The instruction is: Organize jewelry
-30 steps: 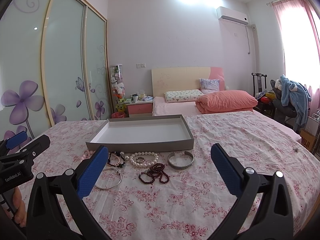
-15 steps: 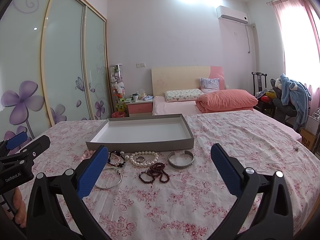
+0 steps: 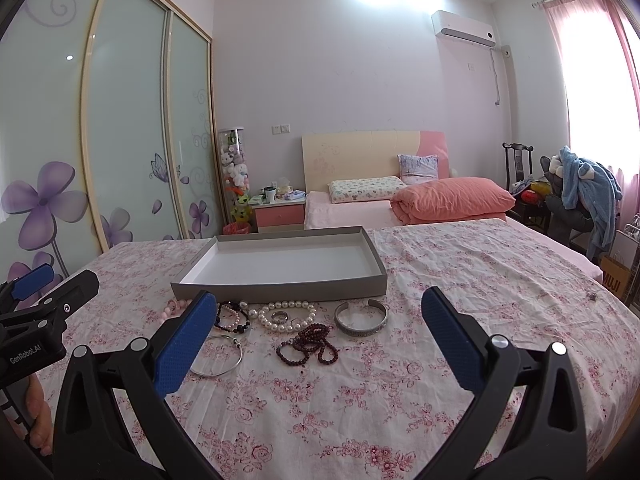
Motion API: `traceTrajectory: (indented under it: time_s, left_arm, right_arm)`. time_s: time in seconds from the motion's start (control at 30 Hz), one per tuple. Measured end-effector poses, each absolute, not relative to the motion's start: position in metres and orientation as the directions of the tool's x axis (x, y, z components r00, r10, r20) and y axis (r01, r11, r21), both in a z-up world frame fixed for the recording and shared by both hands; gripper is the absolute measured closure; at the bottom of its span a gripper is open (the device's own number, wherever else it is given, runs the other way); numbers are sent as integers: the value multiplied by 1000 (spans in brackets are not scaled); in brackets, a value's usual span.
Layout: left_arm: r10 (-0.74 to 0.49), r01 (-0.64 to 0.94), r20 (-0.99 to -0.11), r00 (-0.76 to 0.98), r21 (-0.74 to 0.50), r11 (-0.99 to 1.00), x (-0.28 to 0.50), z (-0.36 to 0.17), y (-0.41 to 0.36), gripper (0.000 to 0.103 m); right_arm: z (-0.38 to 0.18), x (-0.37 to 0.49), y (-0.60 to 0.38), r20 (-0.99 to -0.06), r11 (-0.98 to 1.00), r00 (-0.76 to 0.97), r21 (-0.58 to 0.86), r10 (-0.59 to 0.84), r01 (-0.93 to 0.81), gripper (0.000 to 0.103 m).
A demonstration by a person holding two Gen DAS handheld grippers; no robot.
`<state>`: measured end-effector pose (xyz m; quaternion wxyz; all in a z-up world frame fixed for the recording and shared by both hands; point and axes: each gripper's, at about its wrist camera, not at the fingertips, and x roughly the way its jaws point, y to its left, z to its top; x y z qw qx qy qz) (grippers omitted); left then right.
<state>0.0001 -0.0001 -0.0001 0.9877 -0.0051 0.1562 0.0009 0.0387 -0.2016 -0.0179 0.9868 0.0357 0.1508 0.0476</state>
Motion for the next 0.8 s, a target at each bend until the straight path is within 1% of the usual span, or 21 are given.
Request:
traceTrajectory:
  time_s: [0.37, 0.5, 0.6, 0.7, 0.73, 0.8]
  left_arm:
    - [1, -4, -312, 950, -9, 1000, 0, 0, 0, 4]
    - [2, -6, -322, 947, -11, 1000, 0, -3, -4, 4]
    - [8, -14, -356, 935, -13, 1000, 15, -11, 1, 4]
    - [15, -22, -397, 918, -14, 1000, 22, -21, 2, 4]
    - [16, -24, -416, 909, -15, 1000, 26, -23, 3, 4]
    - [18, -30, -448, 894, -20, 999, 31, -27, 5, 4]
  right_arm:
    - [-18, 40, -201, -299, 993, 948, 87, 105, -82, 2]
    - [-24, 46, -204, -320, 993, 941, 90, 106, -82, 2]
    - [-28, 52, -205, -359, 992, 927, 94, 109, -81, 2]
    - [-41, 74, -206, -452, 990, 883, 112, 130, -88, 2]
    - [-46, 84, -206, -501, 988, 854, 125, 143, -92, 2]
    - [-54, 97, -208, -557, 984, 815, 149, 161, -93, 2]
